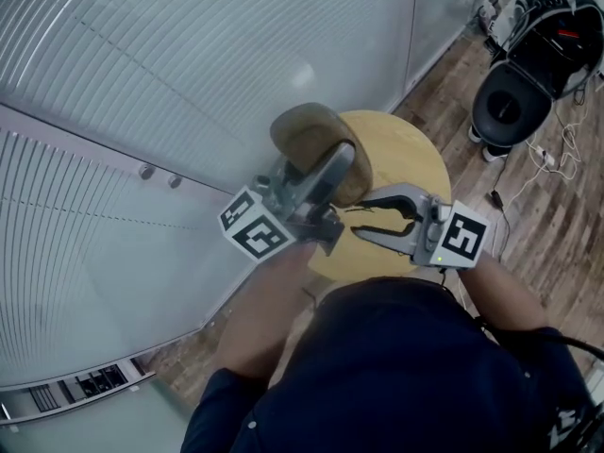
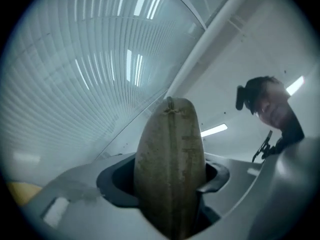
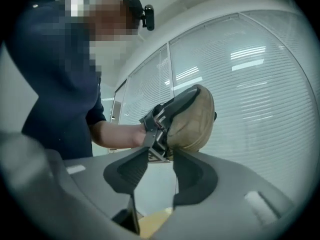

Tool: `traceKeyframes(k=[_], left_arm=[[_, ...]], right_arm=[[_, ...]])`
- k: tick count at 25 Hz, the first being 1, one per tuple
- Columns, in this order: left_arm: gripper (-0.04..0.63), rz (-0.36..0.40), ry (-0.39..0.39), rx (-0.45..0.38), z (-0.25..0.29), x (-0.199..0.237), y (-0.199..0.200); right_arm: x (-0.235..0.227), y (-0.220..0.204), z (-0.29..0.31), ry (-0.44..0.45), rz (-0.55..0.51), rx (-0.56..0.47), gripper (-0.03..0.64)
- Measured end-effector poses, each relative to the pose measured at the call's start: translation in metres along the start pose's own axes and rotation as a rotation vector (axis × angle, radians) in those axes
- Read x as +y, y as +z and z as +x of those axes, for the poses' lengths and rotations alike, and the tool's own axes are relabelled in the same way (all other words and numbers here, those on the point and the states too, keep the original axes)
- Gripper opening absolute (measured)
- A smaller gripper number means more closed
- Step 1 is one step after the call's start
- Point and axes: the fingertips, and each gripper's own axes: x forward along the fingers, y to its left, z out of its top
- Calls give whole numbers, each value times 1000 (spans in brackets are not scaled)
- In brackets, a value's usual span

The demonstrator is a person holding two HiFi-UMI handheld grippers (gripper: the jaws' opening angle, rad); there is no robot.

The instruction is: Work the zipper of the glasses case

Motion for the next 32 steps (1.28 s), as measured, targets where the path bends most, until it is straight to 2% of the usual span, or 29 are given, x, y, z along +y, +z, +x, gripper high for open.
traceKeyframes(k=[1,2,4,6,8,10,12,14,15,17,18,22,32], left_arm=[[302,56,26,31,-5,4,-4],[304,119,58,69,-11,9,-10],[304,253,131,163,-25,24,-26],[304,371,204,248,-43,40,-41],[305,438,263,295,-63,54,-54],[305,460,324,318,-83,66,-64],[305,474,381,340,-99,75,-75],[307,476,418,357,-110,81,-88],[307,474,427,364,-114,82,-95],[307,482,436,372,-119,83,-106],[307,493,442,371,-121,83,-109],[307,505,444,357,-125,81,-111],[307,517,373,392,-110,73,-114]], right_arm=[[2,-6,-4,8,10,30,200],[3,-12,-10,4,20,51,244],[-4,-20,-28,-54,38,80,244],[-20,-28,-50,-176,75,110,232],[-40,-34,-70,-318,150,105,211],[-54,-44,-89,-429,228,89,176],[-60,-58,-104,-507,251,86,143],[-63,-74,-118,-588,241,109,127],[-64,-82,-127,-635,233,119,104],[-65,-93,-143,-715,210,129,7],[-65,-96,-149,-737,193,125,6],[-64,-94,-163,-799,127,113,6],[-56,-88,-177,-858,153,91,6]])
